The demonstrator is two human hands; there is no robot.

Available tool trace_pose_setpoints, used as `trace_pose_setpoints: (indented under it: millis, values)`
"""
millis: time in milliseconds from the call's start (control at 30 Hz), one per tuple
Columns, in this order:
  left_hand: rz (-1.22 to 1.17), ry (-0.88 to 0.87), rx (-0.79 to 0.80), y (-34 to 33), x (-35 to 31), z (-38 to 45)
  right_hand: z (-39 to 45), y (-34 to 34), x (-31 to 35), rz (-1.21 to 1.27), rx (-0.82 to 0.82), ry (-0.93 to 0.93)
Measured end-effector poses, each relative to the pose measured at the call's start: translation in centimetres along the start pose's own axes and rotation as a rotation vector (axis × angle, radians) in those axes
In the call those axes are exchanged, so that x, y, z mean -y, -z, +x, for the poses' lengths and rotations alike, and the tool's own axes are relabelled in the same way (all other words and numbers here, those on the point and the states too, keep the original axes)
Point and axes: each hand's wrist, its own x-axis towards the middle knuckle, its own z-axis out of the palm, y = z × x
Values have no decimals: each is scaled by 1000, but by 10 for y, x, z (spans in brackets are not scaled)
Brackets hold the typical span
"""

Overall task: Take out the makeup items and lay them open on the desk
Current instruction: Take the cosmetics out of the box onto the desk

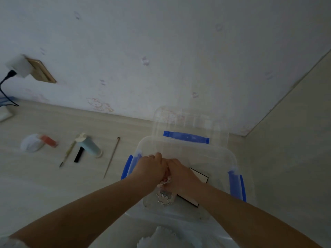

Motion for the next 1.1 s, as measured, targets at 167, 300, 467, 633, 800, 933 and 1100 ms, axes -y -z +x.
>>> trace_pose_setpoints:
  millis: [167,300,467,633,800,933,1100]
  values:
    - [-280,86,-154,31,10,-32,-21,27,8,96,-66,50]
    - [-585,253,-279,62,19,-71,-56,59,20,223,-201,125]
    - [-767,465,-370,58,34,-110,-80,83,48,308,-333,244]
    - [-816,652,-442,36,40,-147,-82,86,82,312,-343,391]
    - [-832,812,-412,8,46,-187,-76,62,119,344,-288,473]
    - [-887,919,-410,-16,60,-211,-71,35,149,356,-193,527]
    - [-929,988,-399,-50,96,-230,-52,-7,186,401,-137,513]
